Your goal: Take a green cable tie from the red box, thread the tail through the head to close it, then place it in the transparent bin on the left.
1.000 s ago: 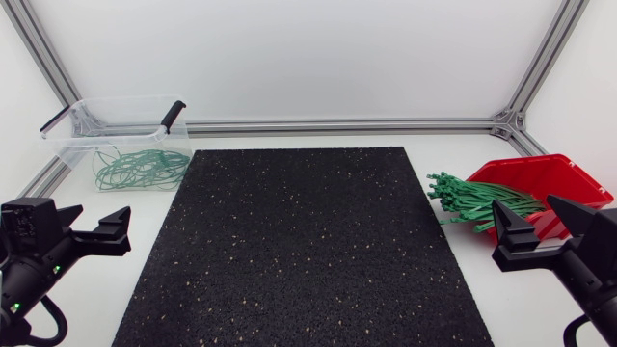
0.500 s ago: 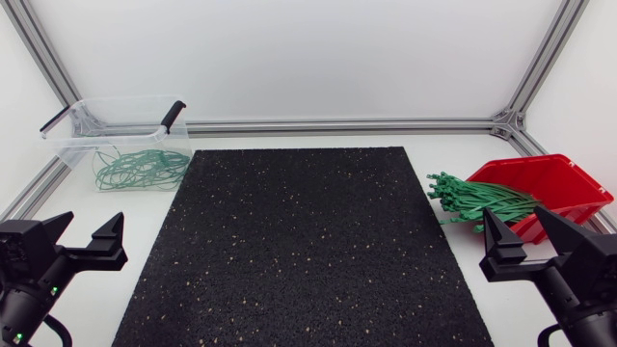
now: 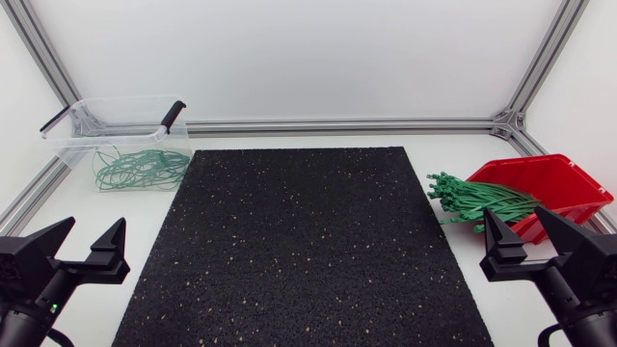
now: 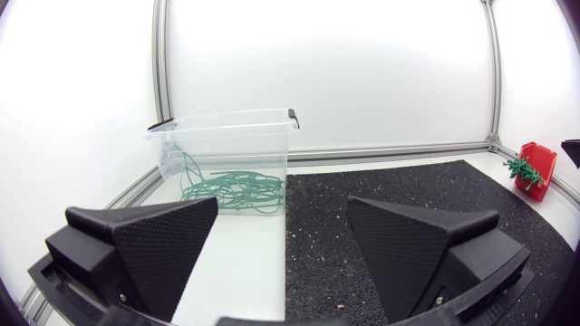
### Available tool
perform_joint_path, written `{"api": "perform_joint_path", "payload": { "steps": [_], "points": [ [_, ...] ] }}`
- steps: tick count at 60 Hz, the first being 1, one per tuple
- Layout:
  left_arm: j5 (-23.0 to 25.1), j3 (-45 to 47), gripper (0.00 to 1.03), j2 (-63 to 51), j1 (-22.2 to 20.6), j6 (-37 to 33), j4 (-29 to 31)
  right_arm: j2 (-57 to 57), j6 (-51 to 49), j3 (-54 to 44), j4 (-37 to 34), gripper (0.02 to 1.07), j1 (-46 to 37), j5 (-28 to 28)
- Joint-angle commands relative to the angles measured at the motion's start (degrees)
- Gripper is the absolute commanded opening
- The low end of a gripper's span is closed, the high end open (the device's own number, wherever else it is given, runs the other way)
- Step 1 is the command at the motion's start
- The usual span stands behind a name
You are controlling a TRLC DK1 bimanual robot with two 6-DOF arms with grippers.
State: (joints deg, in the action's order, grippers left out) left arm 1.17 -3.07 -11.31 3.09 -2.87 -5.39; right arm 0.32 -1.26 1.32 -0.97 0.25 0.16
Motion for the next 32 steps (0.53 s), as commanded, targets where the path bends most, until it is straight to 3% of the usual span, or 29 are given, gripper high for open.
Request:
{"api": "perform_joint_path", "payload": {
  "steps": [1, 19, 32],
  "points": [
    [-0.4, 1.5, 0.99, 2.7, -0.9, 1.5, 0.9, -0.3, 1.3, -1.3, 1.0, 1.03, -0.3, -0.2],
    [-1.2, 3.1, 0.99, 11.3, -3.1, 2.9, 5.4, -0.3, 1.3, -1.3, 1.0, 1.03, -0.3, -0.2],
    [-1.2, 3.1, 0.99, 11.3, -3.1, 2.9, 5.4, -0.3, 1.3, -1.3, 1.0, 1.03, -0.3, -0.2]
  ]
}}
